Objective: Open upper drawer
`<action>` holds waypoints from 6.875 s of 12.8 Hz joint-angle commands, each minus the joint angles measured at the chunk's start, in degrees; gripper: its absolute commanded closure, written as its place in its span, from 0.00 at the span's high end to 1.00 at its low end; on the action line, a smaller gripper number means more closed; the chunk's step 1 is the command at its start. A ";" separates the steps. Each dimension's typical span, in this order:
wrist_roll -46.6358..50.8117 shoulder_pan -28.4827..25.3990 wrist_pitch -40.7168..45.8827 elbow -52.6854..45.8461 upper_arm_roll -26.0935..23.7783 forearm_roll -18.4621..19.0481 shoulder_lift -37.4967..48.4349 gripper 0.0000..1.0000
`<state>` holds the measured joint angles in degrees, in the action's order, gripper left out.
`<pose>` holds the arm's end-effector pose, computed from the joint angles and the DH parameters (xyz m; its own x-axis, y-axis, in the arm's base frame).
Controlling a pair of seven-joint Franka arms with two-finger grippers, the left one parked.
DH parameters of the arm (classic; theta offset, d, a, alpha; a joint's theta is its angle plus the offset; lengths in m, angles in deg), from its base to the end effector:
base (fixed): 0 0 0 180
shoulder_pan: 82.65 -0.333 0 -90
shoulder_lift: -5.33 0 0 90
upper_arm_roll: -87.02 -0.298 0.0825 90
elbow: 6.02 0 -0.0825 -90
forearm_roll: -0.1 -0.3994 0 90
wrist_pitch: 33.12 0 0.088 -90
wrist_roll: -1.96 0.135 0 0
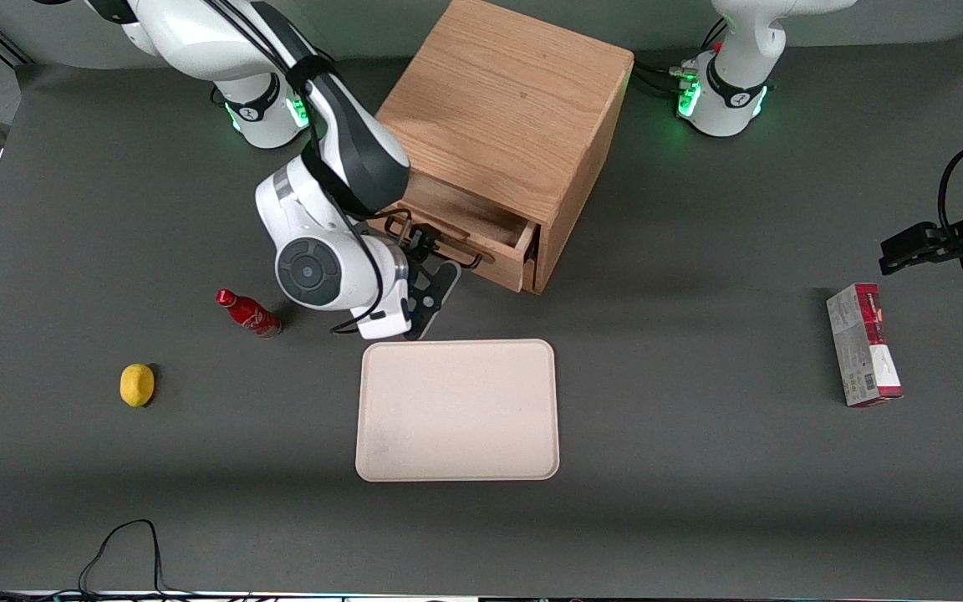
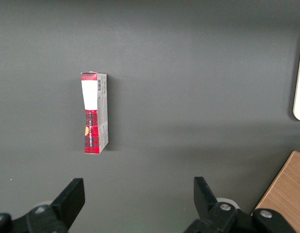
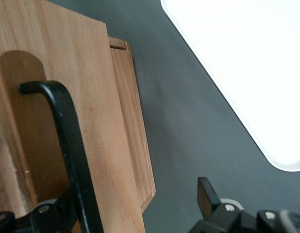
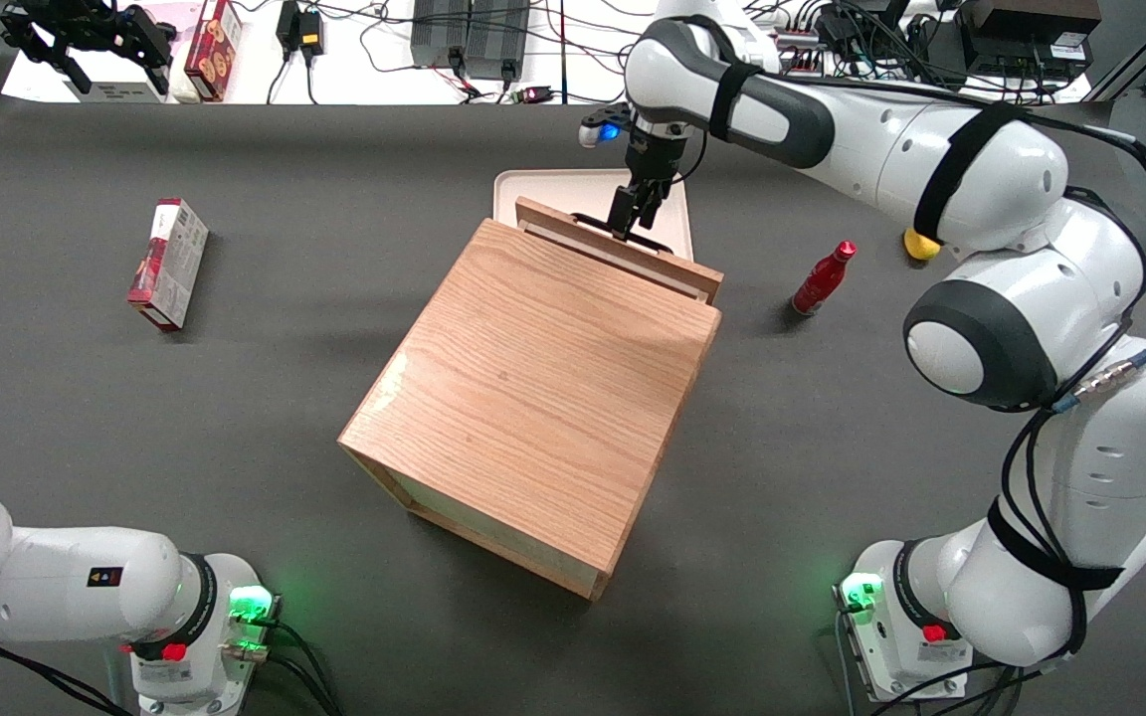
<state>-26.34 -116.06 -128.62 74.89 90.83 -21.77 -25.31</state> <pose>0.5605 0.3795 0.3308 0.5825 0.8069 -0.0977 0.7151 -0.5659 -0.4103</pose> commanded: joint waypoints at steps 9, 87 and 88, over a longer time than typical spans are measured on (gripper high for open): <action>-1.84 1.07 1.01 -3.22 0.24 -1.24 -2.13 1.00; 13.96 22.25 3.30 4.59 5.69 12.02 20.79 1.00; 15.63 22.25 3.38 6.69 5.69 12.55 22.63 1.00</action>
<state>-14.24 -93.03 -124.47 75.22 96.49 -11.17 -7.87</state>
